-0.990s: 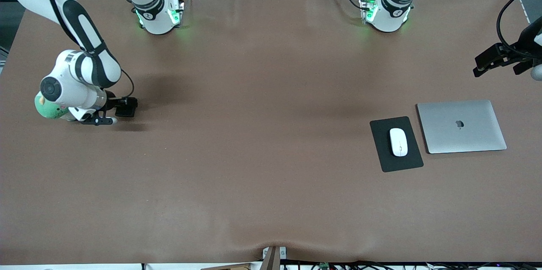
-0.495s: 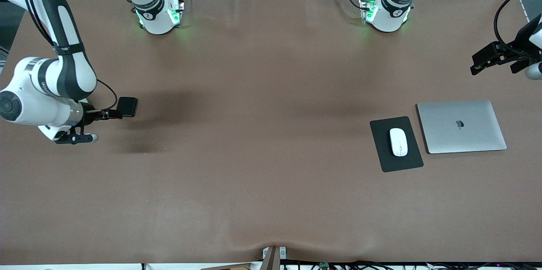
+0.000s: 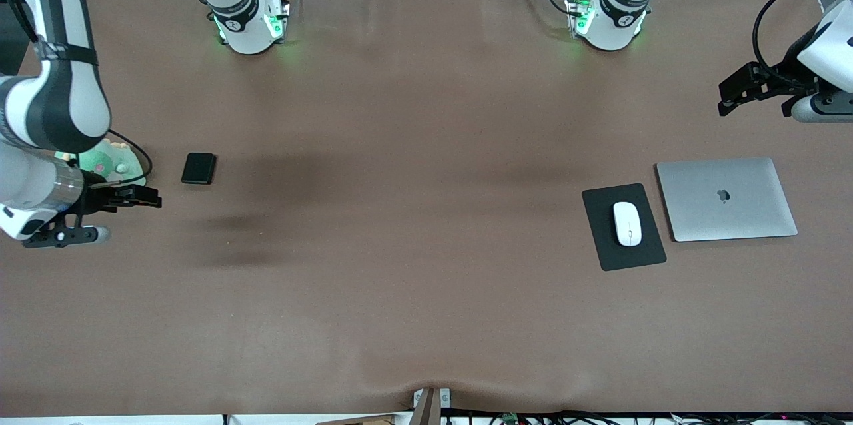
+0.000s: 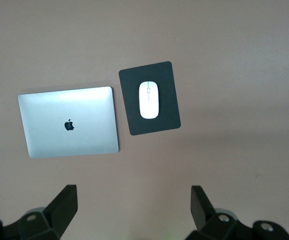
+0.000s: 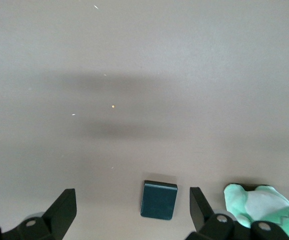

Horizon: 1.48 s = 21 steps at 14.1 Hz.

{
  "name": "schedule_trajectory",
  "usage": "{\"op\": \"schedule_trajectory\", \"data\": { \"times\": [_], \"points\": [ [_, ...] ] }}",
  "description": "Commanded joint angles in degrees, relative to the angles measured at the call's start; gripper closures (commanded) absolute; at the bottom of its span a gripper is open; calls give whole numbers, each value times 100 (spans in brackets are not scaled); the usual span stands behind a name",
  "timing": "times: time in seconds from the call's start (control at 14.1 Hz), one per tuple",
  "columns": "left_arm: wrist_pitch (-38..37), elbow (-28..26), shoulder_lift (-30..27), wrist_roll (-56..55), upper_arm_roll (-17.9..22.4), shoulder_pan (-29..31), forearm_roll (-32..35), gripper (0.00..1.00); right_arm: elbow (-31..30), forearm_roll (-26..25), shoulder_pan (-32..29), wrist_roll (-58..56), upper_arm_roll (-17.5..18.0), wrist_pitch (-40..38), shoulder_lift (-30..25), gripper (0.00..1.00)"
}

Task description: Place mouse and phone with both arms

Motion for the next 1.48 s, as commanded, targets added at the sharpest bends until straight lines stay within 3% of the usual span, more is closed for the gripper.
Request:
{"op": "schedule_trajectory", "data": {
  "times": [0.0, 0.35, 0.64, 0.92, 1.27, 1.41],
  "points": [
    [-51, -7, -77, -6, -13, -3, -36, 0, 1027, 58, -15, -25, -9, -684, 327, 0],
    [-69, -25, -86, 3, -57, 6, -36, 0, 2328, 14, 29, -25, 61, -1642, 310, 0],
    [-200, 1, -182, 99, -75, 41, -36, 0, 2524, 5, 108, 1, 61, -2048, 65, 0],
    [-218, -86, -367, 29, -75, 50, -36, 0, 2436, -30, 284, 10, 26, -2741, -533, 0],
    [-166, -209, -446, -67, -75, 67, -89, 0, 953, -21, 389, 10, 35, -2348, -1666, 0],
    [-166, -209, -446, -85, -75, 59, -80, 0, 679, -21, 398, 10, 26, -2346, -1886, 0]
  ]
}}
